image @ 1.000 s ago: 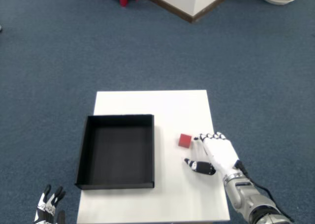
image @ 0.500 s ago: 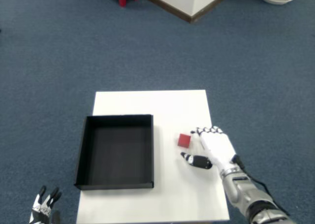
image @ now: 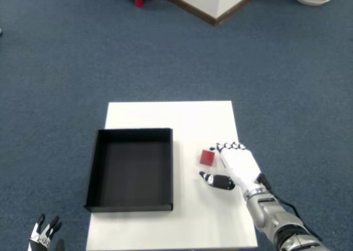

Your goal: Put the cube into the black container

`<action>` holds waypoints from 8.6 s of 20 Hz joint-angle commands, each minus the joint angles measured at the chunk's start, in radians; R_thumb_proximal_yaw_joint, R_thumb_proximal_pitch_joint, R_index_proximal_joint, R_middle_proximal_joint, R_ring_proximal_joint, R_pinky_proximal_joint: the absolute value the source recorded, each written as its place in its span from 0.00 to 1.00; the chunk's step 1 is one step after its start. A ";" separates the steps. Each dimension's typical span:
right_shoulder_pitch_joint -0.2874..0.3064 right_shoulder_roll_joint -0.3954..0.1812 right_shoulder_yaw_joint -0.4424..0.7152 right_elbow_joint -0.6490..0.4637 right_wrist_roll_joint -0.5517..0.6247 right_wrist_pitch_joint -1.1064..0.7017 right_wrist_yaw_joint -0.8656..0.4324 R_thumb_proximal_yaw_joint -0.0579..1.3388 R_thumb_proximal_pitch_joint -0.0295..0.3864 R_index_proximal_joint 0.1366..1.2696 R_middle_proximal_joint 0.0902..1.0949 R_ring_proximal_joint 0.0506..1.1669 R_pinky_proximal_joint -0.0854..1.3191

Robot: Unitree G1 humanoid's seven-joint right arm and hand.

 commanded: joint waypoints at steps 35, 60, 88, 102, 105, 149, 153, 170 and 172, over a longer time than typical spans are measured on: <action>-0.049 -0.036 0.002 -0.036 0.038 -0.054 -0.094 0.52 0.18 0.36 0.17 0.20 0.22; -0.053 -0.041 -0.025 -0.003 0.060 -0.119 -0.020 0.54 0.24 0.43 0.13 0.17 0.08; -0.166 -0.034 0.009 -0.050 0.037 -0.052 0.010 0.51 0.09 0.17 0.12 0.17 0.12; -0.154 -0.032 0.074 -0.044 -0.036 0.029 0.013 0.49 0.09 0.19 0.12 0.19 0.22; -0.149 -0.031 0.078 -0.042 -0.037 0.037 0.024 0.49 0.10 0.19 0.13 0.20 0.23; -0.089 -0.015 0.109 -0.068 -0.009 0.144 0.183 0.44 0.19 0.18 0.12 0.16 0.26; -0.076 -0.012 0.116 -0.075 -0.016 0.136 0.181 0.44 0.20 0.18 0.12 0.16 0.27; -0.035 -0.008 0.121 -0.070 0.045 0.148 0.167 0.42 0.23 0.19 0.14 0.17 0.25; -0.031 -0.007 0.120 -0.069 0.058 0.149 0.167 0.42 0.24 0.19 0.14 0.17 0.25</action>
